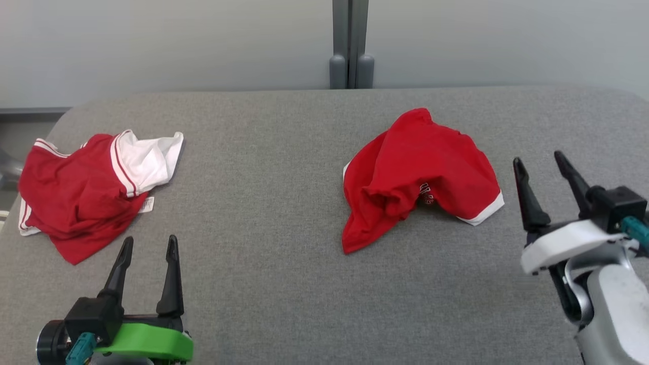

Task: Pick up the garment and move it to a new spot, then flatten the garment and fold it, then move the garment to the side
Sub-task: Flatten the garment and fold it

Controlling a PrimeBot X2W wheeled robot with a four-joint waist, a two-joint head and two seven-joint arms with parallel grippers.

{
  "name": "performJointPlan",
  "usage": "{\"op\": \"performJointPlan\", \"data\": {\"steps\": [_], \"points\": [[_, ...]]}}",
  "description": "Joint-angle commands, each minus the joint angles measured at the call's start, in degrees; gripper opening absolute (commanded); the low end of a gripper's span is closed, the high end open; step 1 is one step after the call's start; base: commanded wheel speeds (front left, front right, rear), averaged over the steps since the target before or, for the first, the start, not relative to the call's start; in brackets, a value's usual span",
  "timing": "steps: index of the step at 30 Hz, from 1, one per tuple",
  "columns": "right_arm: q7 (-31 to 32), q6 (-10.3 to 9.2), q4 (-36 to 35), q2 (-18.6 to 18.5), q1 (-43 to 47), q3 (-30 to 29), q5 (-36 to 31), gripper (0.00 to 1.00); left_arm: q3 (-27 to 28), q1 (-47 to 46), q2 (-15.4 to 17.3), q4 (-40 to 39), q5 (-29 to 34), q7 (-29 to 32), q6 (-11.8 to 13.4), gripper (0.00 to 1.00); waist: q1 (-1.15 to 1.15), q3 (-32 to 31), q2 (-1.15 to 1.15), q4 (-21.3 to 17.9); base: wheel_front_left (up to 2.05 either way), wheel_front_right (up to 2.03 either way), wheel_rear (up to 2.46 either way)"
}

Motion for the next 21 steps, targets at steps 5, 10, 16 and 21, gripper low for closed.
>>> {"op": "performJointPlan", "data": {"steps": [5, 10, 16, 21], "points": [[0.3, -0.06, 5.6, -4.0, -10.1, 0.6, 0.7, 1.00, -0.4, -4.3, -1.6, -0.5, 1.4, 0.0, -0.1, 1.00, 0.00, 7.7, 0.00, 1.9, 0.00, 0.00, 0.00], [0.9, -0.06, 13.1, -7.1, -18.1, 1.7, 0.9, 1.00, -0.5, -7.7, -3.5, -0.3, 2.2, 0.0, -0.9, 1.00, 0.00, 12.3, 0.00, 3.3, 0.00, 0.00, 0.00], [1.3, -0.06, 22.8, -8.7, -23.7, 3.0, 1.2, 1.00, 0.0, -10.6, -5.8, 0.3, 3.7, 0.0, -2.0, 1.00, 0.00, 15.7, 0.00, 4.4, 0.00, 0.00, 0.00], [0.3, -0.06, 30.5, -9.3, -25.7, 3.9, 2.6, 1.00, 0.2, -12.2, -7.4, 1.0, 5.0, 0.0, -3.1, 1.00, 0.00, 17.1, 0.00, 5.2, 0.00, 0.00, 0.00]]}}
